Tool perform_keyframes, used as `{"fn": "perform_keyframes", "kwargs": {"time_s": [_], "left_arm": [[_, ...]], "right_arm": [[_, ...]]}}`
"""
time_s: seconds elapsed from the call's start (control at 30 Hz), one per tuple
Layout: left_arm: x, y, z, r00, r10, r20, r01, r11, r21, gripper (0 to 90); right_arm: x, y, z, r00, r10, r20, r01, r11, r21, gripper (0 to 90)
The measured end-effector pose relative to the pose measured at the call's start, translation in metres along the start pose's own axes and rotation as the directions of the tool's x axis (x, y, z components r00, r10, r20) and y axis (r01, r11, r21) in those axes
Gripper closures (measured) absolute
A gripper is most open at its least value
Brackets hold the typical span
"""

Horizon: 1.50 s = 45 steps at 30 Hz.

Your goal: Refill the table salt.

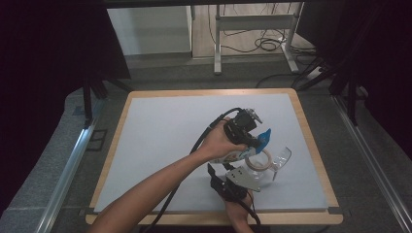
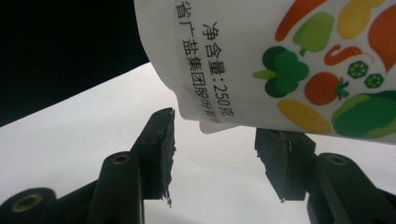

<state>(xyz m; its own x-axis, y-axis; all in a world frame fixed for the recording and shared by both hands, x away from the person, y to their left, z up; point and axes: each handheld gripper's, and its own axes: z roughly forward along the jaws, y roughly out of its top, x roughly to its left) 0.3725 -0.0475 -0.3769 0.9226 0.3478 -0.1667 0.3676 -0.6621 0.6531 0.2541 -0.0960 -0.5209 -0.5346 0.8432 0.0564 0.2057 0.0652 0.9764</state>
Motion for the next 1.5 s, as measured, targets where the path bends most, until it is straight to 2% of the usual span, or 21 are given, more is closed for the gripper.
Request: {"fn": "perform_keyframes", "kwargs": {"time_s": [0.3, 0.47, 0.77, 1.1, 1.43, 1.5], "left_arm": [[-0.003, 0.004, 0.001, 0.9997, -0.001, -0.022, 0.002, 0.9997, 0.023, 90.0], [-0.004, 0.007, -0.001, 0.9995, 0.002, -0.033, -0.001, 0.9995, 0.032, 90.0], [-0.003, 0.010, 0.001, 0.9994, 0.006, -0.035, -0.005, 0.9985, 0.055, 90.0], [-0.007, 0.014, 0.006, 0.9988, 0.036, -0.034, -0.033, 0.9958, 0.086, 90.0], [-0.008, 0.017, 0.010, 0.9987, 0.038, -0.035, -0.034, 0.9947, 0.097, 90.0], [-0.007, 0.018, 0.009, 0.9986, 0.041, -0.033, -0.038, 0.9947, 0.095, 90.0]], "right_arm": [[0.000, 0.002, 0.000, 1.0000, 0.000, 0.004, 0.000, 1.000, -0.006, 48.4], [0.001, 0.004, 0.000, 0.9998, -0.017, 0.012, 0.018, 1.000, -0.021, 48.4], [0.002, 0.007, 0.003, 0.9999, -0.003, 0.016, 0.003, 1.000, -0.026, 48.3], [0.002, 0.006, 0.002, 0.9991, -0.016, 0.041, 0.017, 0.999, -0.037, 48.8], [0.000, 0.006, 0.001, 0.9986, 0.012, 0.052, -0.010, 0.999, -0.037, 48.9], [0.000, 0.009, -0.001, 0.9983, 0.043, 0.039, -0.042, 0.999, -0.028, 48.7]]}}
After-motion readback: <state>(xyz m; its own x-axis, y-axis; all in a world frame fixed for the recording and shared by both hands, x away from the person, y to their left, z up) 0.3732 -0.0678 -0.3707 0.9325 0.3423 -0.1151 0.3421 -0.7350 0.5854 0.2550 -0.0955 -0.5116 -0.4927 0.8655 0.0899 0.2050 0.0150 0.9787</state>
